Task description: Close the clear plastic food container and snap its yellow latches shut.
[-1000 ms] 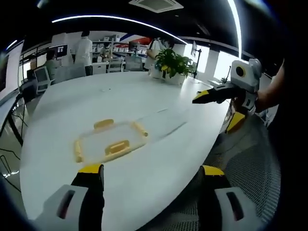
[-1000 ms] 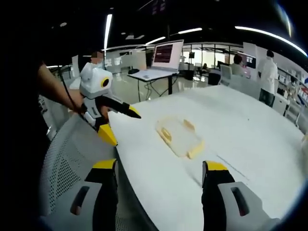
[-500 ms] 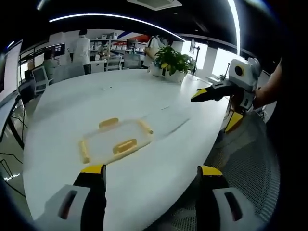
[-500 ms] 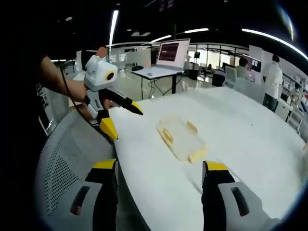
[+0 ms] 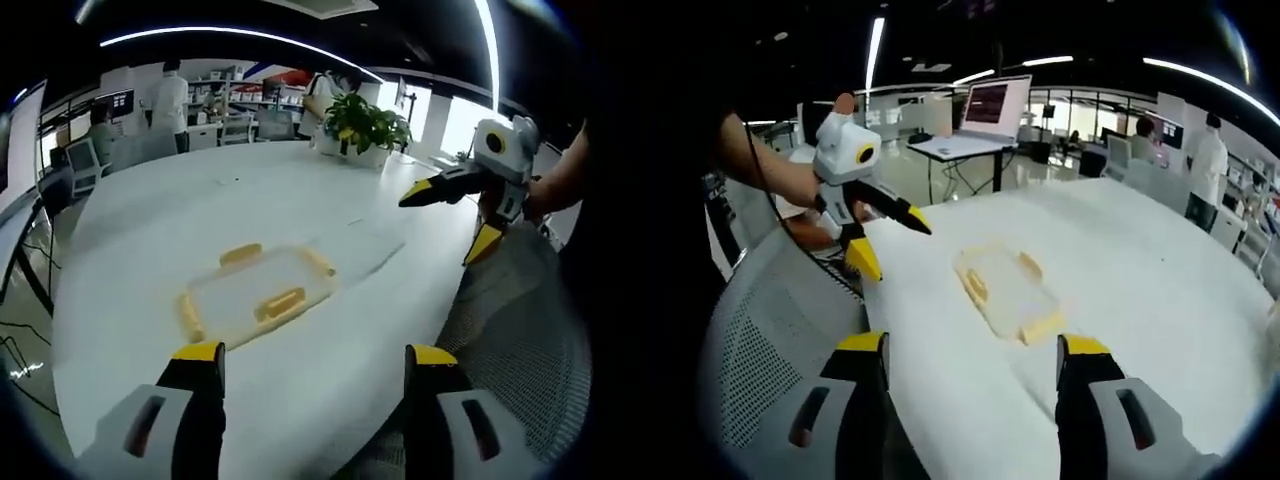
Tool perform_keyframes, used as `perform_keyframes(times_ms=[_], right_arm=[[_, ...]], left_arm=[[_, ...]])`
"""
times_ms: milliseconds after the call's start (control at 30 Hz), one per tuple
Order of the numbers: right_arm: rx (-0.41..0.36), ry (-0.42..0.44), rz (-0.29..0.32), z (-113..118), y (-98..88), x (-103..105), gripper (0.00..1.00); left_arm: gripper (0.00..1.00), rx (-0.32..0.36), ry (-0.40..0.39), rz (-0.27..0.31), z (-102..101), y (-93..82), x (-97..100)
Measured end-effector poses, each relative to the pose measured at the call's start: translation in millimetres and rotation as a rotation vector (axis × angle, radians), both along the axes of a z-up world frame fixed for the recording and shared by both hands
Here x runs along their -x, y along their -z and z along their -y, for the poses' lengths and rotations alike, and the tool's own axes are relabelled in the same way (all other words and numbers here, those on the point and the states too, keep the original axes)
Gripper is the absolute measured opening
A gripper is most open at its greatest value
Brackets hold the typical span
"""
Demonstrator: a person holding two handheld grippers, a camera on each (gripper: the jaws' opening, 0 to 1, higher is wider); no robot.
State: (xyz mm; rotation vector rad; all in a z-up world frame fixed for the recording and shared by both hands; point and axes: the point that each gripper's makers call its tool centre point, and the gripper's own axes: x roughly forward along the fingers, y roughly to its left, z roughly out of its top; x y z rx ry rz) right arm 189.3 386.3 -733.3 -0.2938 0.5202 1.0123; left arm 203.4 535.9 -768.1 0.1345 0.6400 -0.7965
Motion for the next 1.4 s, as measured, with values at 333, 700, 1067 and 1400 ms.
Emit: perform_keyframes(times_ms=[333,700,1067,1400], right_arm=[[0.008,0.01,-0.006,-3,4.4,-9,0.65],[0.024,-0.022,0.009,-13,7.8,-12,0.68],[0.041,-0.023,0.012,-13,15.2,-27,0.68],[0.04,-0.014,-0.015,-11,21.0,-41,0.67]], left_arm=[[0.69,0.002,0.014,-0.015,-6,0.2,-14.5],[0.66,-0.011,0.055,-0.022,-10,2.4,-18.8],[0.63,-0.031,0.091,-0.046,-11,7.7,-26.5],[0.63,-0.065,0.112,-0.042,-18,12.4,-42.6]])
